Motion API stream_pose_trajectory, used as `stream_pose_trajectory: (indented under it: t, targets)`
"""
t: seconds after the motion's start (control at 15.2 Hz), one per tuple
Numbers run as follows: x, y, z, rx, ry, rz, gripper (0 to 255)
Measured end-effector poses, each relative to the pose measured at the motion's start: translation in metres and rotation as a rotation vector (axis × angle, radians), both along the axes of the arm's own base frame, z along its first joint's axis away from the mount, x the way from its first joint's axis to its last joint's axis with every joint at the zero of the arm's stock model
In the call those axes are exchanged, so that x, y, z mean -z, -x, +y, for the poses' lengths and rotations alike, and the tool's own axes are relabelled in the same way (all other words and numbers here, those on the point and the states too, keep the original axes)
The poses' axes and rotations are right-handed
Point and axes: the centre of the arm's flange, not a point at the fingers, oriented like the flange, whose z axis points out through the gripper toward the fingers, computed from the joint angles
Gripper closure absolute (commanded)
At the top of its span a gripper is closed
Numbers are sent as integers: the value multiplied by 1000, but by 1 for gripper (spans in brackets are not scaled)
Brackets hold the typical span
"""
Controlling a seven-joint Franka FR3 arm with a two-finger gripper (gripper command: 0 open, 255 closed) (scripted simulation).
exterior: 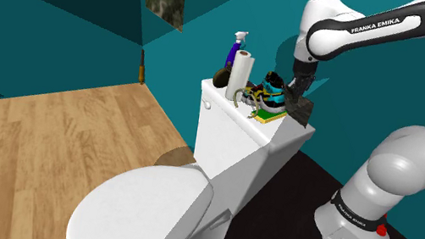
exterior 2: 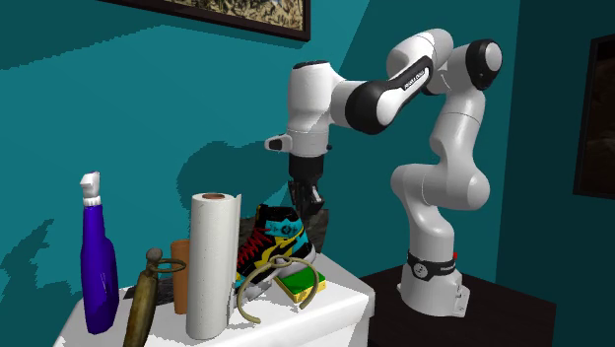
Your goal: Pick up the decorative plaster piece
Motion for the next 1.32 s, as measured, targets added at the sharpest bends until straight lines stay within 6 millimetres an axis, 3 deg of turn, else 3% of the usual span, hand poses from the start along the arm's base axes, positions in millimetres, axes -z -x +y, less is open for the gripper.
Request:
stream_pose_trajectory:
  t: [0.46,1.32]
  targets:
    - [-3,0,0,0,0,0,255]
    - [-68,-1,0,0,0,0,255]
